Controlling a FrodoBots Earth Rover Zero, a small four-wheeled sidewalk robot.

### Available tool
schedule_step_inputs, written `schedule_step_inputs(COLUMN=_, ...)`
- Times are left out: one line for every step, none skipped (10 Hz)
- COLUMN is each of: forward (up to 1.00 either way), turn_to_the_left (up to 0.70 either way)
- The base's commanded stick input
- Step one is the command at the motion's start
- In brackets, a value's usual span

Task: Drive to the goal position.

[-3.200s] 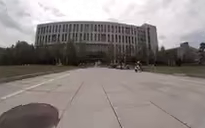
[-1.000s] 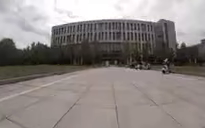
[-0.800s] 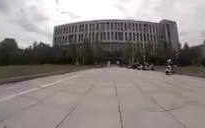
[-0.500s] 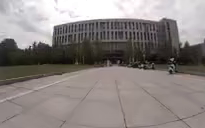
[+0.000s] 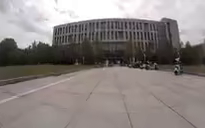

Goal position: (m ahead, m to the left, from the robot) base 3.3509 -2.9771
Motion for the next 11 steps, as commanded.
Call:
schedule_step_inputs(forward=1.0, turn_to_the_left=0.02)
schedule_step_inputs(forward=1.0, turn_to_the_left=-0.18)
schedule_step_inputs(forward=1.0, turn_to_the_left=-0.28)
schedule_step_inputs(forward=1.0, turn_to_the_left=-0.33)
schedule_step_inputs(forward=1.0, turn_to_the_left=-0.39)
schedule_step_inputs(forward=1.0, turn_to_the_left=-0.4)
schedule_step_inputs(forward=1.0, turn_to_the_left=-0.4)
schedule_step_inputs(forward=1.0, turn_to_the_left=-0.4)
schedule_step_inputs(forward=1.0, turn_to_the_left=-0.4)
schedule_step_inputs(forward=1.0, turn_to_the_left=-0.4)
schedule_step_inputs(forward=1.0, turn_to_the_left=-0.4)
